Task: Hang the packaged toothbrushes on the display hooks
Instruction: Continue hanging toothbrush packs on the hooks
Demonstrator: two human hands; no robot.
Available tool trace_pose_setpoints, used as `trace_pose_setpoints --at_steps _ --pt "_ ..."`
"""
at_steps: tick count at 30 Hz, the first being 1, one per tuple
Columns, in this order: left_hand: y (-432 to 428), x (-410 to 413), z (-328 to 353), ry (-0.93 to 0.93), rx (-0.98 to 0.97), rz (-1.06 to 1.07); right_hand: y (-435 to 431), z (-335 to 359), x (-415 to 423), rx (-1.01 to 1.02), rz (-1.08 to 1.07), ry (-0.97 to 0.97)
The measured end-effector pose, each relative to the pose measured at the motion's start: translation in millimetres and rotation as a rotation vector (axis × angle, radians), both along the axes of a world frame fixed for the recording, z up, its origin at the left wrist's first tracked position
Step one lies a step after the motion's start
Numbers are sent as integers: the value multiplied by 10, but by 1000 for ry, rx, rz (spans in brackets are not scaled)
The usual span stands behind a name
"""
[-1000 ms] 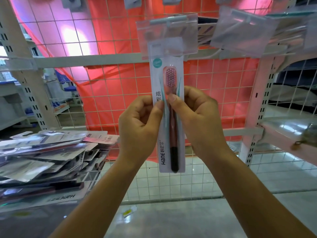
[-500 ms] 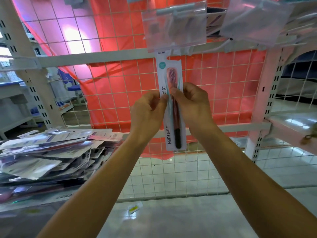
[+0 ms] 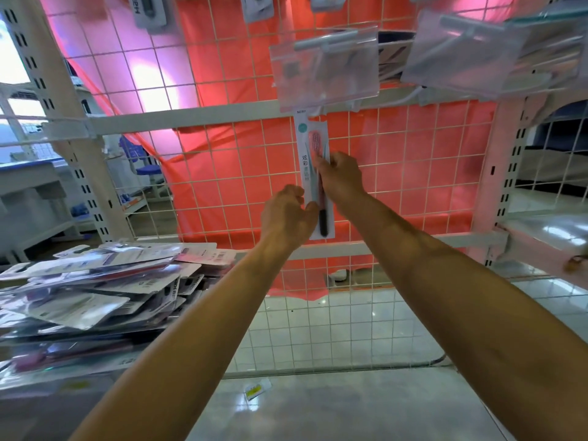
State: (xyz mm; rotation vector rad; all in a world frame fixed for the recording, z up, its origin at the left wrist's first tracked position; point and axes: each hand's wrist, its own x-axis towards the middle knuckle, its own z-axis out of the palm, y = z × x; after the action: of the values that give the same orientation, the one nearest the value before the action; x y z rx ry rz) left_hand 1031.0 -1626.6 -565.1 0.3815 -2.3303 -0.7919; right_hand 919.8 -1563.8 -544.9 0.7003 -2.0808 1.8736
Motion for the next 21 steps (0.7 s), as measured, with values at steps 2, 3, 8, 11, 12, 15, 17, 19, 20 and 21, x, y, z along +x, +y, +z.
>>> trace_pose_setpoints --at_steps 2,3,8,11,12,15,17,19,20,21 --pt "-18 -23 -28 -54 -18 16 -24 18 -22 9 -4 -15" --pt "-27 -31 -46 -84 -37 22 -28 29 -28 17 -4 -26" --pt "-31 -13 -141 -204 -115 4 -1 38 -39 89 -6 -54" --pt "-34 -5 -210 -244 -160 7 86 -51 -10 259 -41 -24" --pt "-32 -16 -233 -257 -163 13 133 -111 -4 298 -54 -22" --pt "8 -75 -307 -329 -193 26 324 -384 38 358 -101 -21" --pt "40 -130 -386 -404 -275 26 464 -601 92 425 -82 14" --pt "55 -184 -477 -442 -321 -10 562 -791 96 518 -46 39" --pt "62 -199 -512 -454 -315 -34 590 -858 94 557 -28 45" --pt "75 -193 -520 -462 -300 -48 605 -904 96 586 -4 54"
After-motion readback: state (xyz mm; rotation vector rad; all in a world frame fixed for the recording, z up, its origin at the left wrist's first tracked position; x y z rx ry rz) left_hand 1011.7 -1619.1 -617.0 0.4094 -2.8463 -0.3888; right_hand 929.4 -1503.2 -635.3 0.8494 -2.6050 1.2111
